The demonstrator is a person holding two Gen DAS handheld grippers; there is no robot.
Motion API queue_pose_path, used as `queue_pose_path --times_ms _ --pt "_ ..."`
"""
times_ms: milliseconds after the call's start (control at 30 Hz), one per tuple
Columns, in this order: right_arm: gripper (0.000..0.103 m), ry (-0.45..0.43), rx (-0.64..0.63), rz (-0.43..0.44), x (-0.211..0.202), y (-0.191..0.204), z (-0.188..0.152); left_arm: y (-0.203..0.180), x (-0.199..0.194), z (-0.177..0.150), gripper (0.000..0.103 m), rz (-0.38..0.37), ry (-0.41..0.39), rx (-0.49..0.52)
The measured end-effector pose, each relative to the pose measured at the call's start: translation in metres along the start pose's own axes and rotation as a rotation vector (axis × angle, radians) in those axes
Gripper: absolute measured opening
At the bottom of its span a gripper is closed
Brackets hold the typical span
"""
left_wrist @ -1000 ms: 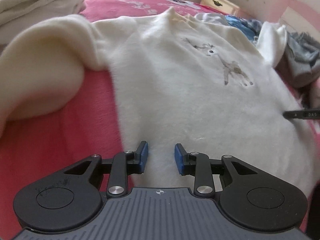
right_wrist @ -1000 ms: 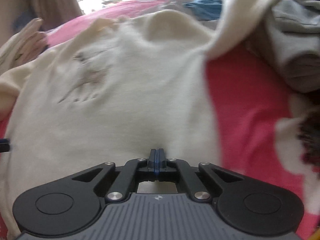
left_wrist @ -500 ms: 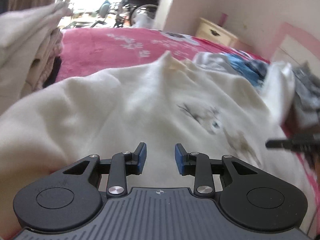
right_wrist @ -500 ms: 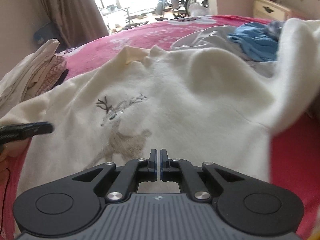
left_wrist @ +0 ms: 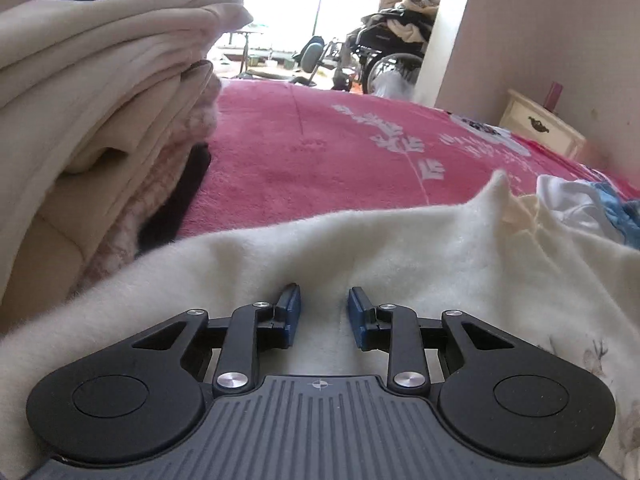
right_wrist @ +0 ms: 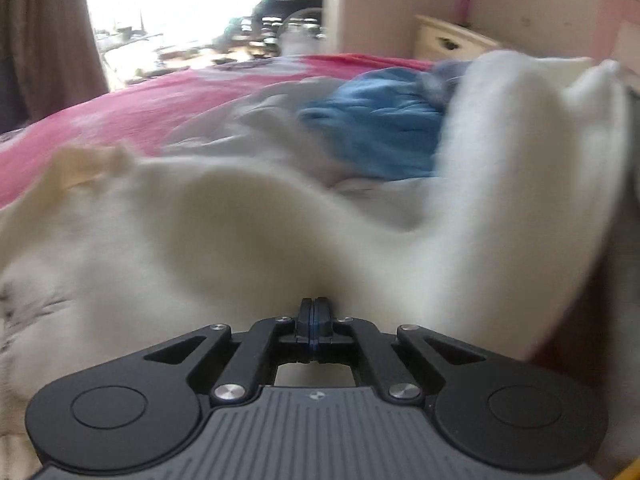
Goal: Fold clothes
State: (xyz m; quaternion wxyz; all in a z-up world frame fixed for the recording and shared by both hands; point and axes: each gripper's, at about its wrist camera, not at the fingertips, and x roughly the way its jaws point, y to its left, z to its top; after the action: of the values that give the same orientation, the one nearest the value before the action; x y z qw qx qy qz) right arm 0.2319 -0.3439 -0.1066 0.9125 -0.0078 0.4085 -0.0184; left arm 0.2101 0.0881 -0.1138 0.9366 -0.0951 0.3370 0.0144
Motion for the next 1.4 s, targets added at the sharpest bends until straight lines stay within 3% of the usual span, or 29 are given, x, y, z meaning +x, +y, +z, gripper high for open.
queue_pose_path --times_ms 133,200,300,367,400,500,533,567,600,633,667,767,833,933,1033,1067,1133,1200,1300,1367,1400 --pt "0.003 -0.076 -0.029 0.121 -0.018 0.015 0.020 -0.009 -0.010 0.000 0.032 -0.008 -0.047 0.009" --pt "0.003 -0.080 -0.051 0.241 -0.014 0.038 0.033 -0.015 -0.010 0.005 0.032 -0.062 -0.064 0.014" --pt "0.002 -0.046 -0.126 0.321 0.014 0.082 0.046 -0.030 0.011 0.017 0.032 -0.125 -0.023 0.035" --pt "0.002 -0.028 -0.195 0.276 0.038 0.102 0.050 -0.041 0.029 0.020 0.032 -0.097 -0.015 0.083" --pt "0.000 -0.021 -0.234 0.209 0.054 0.105 0.051 -0.043 0.036 0.022 0.032 -0.054 -0.028 0.104" --pt "0.000 -0.052 -0.236 0.037 0.080 0.083 0.059 -0.032 0.051 0.028 0.028 -0.021 -0.044 0.082" --pt "0.000 -0.050 -0.198 0.027 0.081 0.073 0.063 -0.027 0.051 0.030 0.027 -0.018 -0.051 0.066" --pt "0.000 -0.050 -0.168 0.011 0.081 0.065 0.067 -0.023 0.051 0.030 0.029 0.009 -0.061 0.056" --pt "0.000 -0.062 -0.172 -0.027 0.077 0.063 0.068 -0.017 0.053 0.030 0.037 0.046 -0.061 0.032" --pt "0.004 -0.075 -0.176 -0.058 0.072 0.062 0.070 -0.009 0.057 0.031 0.044 0.047 -0.049 -0.014" --pt "0.003 -0.094 -0.175 -0.047 0.065 0.063 0.073 -0.002 0.059 0.032 0.044 0.025 -0.043 -0.064" --pt "0.005 -0.179 -0.124 0.130 0.032 0.076 0.082 -0.002 0.057 0.032 0.044 0.024 -0.055 -0.074" --pt "0.005 -0.189 -0.164 0.321 0.019 0.106 0.082 -0.005 0.056 0.030 0.044 0.037 -0.063 -0.058" --pt "0.006 -0.122 -0.285 0.567 0.025 0.170 0.072 -0.003 0.055 0.029 0.044 0.034 -0.067 -0.065" --pt "0.005 -0.043 -0.376 0.674 0.045 0.220 0.056 -0.004 0.056 0.030 0.044 0.035 -0.070 -0.065" --pt "0.003 -0.019 -0.406 0.676 0.054 0.231 0.050 -0.004 0.057 0.030 0.044 0.035 -0.071 -0.066" --pt "0.000 -0.023 -0.437 0.584 0.074 0.234 0.043 -0.003 0.057 0.031 0.044 0.031 -0.074 -0.073" --pt "0.000 -0.049 -0.375 0.536 0.081 0.217 0.050 -0.001 0.056 0.030 0.044 0.025 -0.078 -0.084" --pt "0.000 -0.087 -0.306 0.345 0.092 0.195 0.070 0.000 0.056 0.030 0.044 0.020 -0.083 -0.092" --pt "0.000 -0.068 -0.218 0.306 0.097 0.178 0.084 -0.001 0.057 0.030 0.044 0.021 -0.083 -0.092" --pt "0.005 -0.081 -0.200 0.310 0.090 0.174 0.088 0.000 0.056 0.030 0.044 0.019 -0.082 -0.095"
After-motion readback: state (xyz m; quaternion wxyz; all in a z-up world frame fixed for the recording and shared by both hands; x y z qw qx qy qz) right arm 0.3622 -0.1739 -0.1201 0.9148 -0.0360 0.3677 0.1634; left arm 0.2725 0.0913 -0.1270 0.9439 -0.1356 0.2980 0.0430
